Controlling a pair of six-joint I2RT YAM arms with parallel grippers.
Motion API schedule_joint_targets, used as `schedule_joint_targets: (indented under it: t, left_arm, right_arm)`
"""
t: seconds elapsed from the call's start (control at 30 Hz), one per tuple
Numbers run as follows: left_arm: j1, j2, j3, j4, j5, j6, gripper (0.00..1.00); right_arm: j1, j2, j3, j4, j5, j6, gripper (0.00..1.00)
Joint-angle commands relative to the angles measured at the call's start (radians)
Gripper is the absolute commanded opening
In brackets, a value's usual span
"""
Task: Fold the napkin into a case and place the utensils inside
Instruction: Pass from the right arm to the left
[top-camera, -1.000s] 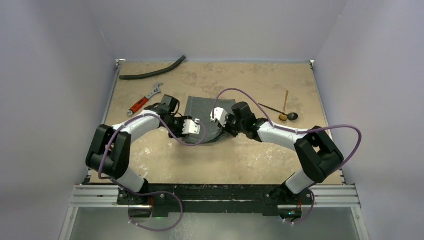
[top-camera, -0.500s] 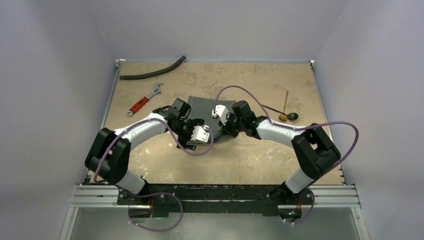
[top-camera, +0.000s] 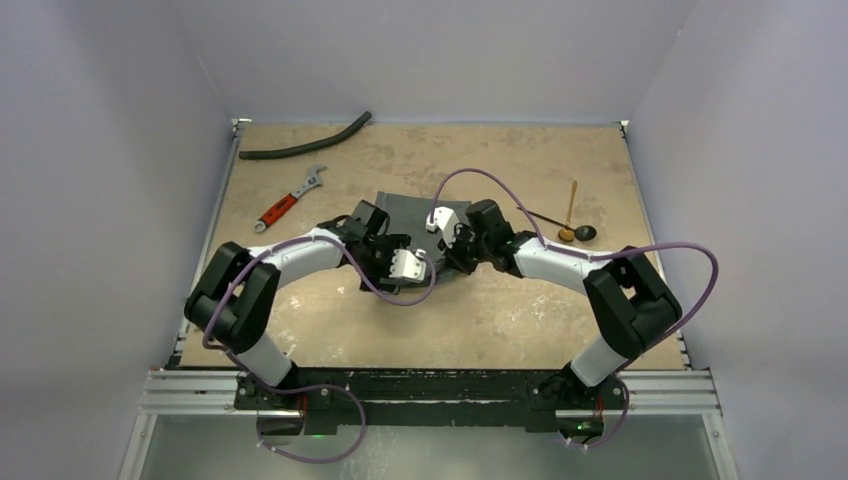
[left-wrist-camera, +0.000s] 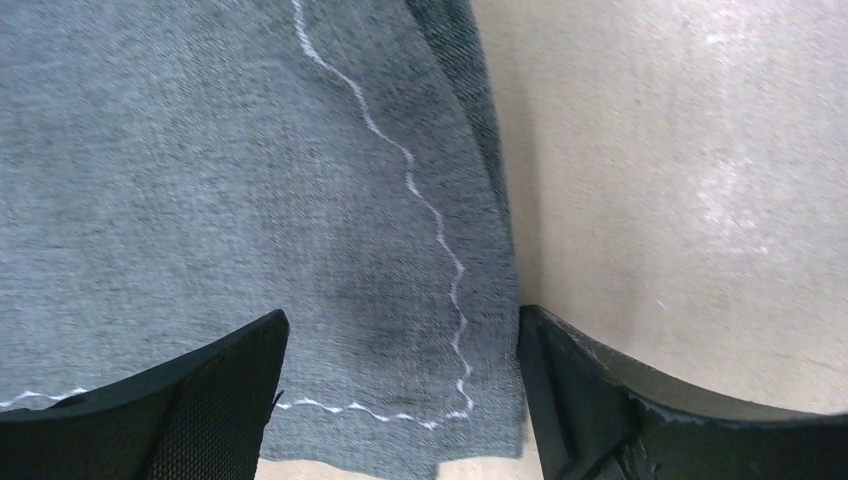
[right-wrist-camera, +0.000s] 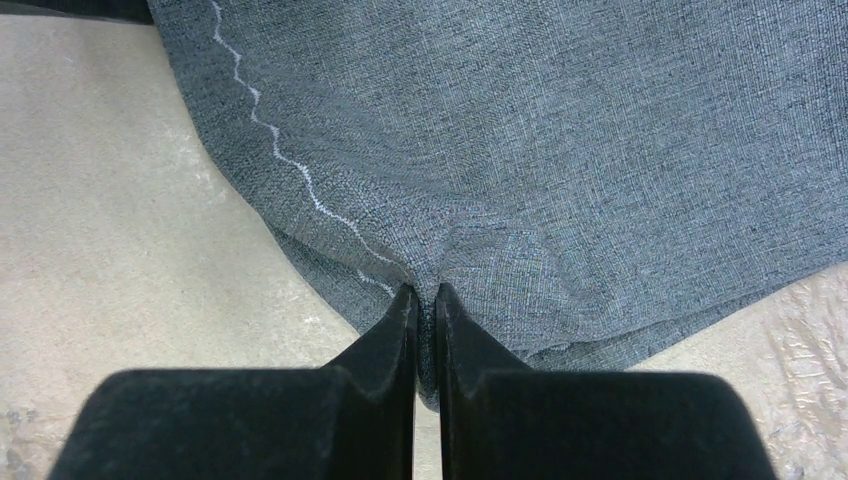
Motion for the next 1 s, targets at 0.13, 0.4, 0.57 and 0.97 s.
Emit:
schedule_joint_targets:
  t: [0.13, 0.4, 0.57, 0.97]
  left_arm:
    - [-0.015, 0.147, 0.038, 0.012, -0.086, 0.061, 0.66]
    - [-0.015, 0.209, 0.092, -0.058, -0.055, 0.079, 0.13]
    - [-0.012, 0.255, 0.154, -0.139, -0.041, 0.089, 0.06]
    - [-0.013, 0.188, 0.179, -0.217, -0.029, 0.123, 0.0]
  right_arm:
    - [-0.016, -0.052, -0.022, 0.024, -0.043, 0.027, 0.04]
    - [-0.055, -0.117, -0.016, 0.013, -0.089, 0.083, 0.39]
    - [-0.078, -0.158, 0.016, -0.082, -0.175, 0.088, 0.56]
    - [-0.125, 0.266, 0.387, -0.026, -0.228, 0.274, 0.08]
